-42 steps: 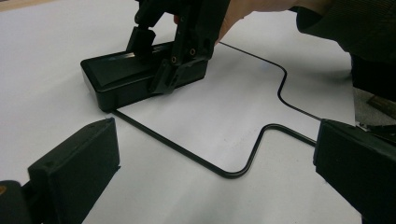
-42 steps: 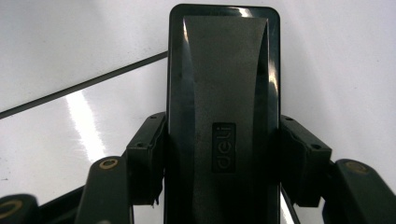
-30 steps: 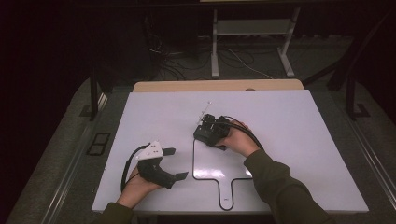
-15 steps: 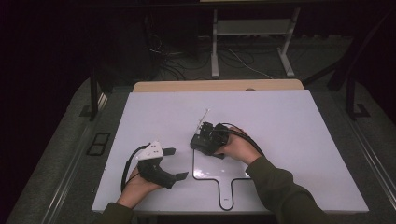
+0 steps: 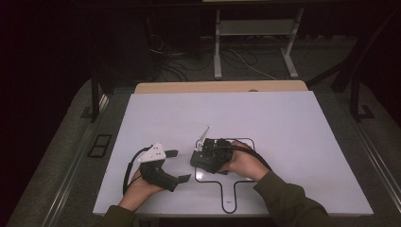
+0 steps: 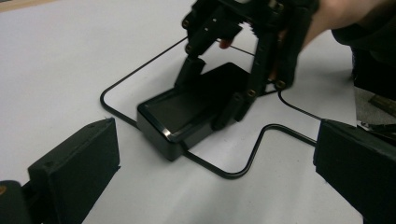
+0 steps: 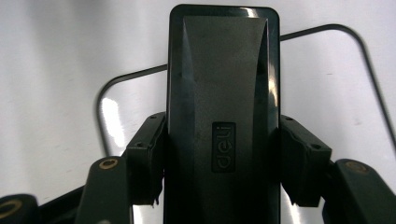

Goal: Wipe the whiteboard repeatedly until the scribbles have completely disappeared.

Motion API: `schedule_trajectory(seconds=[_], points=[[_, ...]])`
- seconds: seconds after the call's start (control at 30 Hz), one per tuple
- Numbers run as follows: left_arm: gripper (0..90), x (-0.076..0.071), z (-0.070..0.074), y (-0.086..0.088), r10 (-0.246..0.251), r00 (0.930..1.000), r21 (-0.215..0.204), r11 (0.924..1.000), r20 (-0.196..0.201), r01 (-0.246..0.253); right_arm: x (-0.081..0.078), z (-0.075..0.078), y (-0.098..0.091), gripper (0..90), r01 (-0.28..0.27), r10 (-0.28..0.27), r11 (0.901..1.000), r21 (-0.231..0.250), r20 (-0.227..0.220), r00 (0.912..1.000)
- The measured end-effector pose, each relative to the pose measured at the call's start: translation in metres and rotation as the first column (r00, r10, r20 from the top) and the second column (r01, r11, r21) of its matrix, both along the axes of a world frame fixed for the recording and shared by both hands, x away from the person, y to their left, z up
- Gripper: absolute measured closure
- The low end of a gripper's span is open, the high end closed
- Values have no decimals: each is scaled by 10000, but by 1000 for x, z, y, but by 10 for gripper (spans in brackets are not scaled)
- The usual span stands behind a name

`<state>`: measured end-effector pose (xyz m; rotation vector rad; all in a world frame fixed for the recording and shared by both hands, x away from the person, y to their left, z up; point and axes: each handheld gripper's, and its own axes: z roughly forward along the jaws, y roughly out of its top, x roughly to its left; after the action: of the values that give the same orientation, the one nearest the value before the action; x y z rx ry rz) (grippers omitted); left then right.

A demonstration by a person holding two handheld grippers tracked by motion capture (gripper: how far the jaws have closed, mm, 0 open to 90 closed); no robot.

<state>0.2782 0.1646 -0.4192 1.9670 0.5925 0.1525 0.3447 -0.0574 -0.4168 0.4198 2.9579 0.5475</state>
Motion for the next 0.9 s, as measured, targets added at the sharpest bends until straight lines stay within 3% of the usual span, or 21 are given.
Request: schedule_trajectory(seconds=[0.37, 0.5, 0.6, 0.67, 0.73, 0.9], points=[[0, 0, 0, -1, -25, 10000, 37, 10000, 54, 25, -23, -1, -2, 389, -447, 447, 9988, 202, -5, 9990], [0, 0, 0, 0, -15, 10000, 23, 10000, 78, 15, -16, -1, -4, 389, -194, 190, 9996, 225, 181, 9997], [0, 0, 0, 1, -12, 10000, 32, 10000, 73, 12, -8, 0, -11, 389, 288, -290, 9979, 582, 16, 9996], [0, 1, 0, 1, 13, 10000, -12, 10000, 51, -13, -1, 4, -19, 389, 445, -458, 9956, 826, 149, 9988], [0, 1, 0, 2, -12, 10000, 42, 10000, 49, 12, 2, 9, -25, 389, 687, -693, 9893, 1288, 3, 9976], [0, 2, -2, 2, -9, 10000, 19, 10000, 20, 9, 9, 15, -38, 389, 955, -965, 9822, 1615, -15, 9953]])
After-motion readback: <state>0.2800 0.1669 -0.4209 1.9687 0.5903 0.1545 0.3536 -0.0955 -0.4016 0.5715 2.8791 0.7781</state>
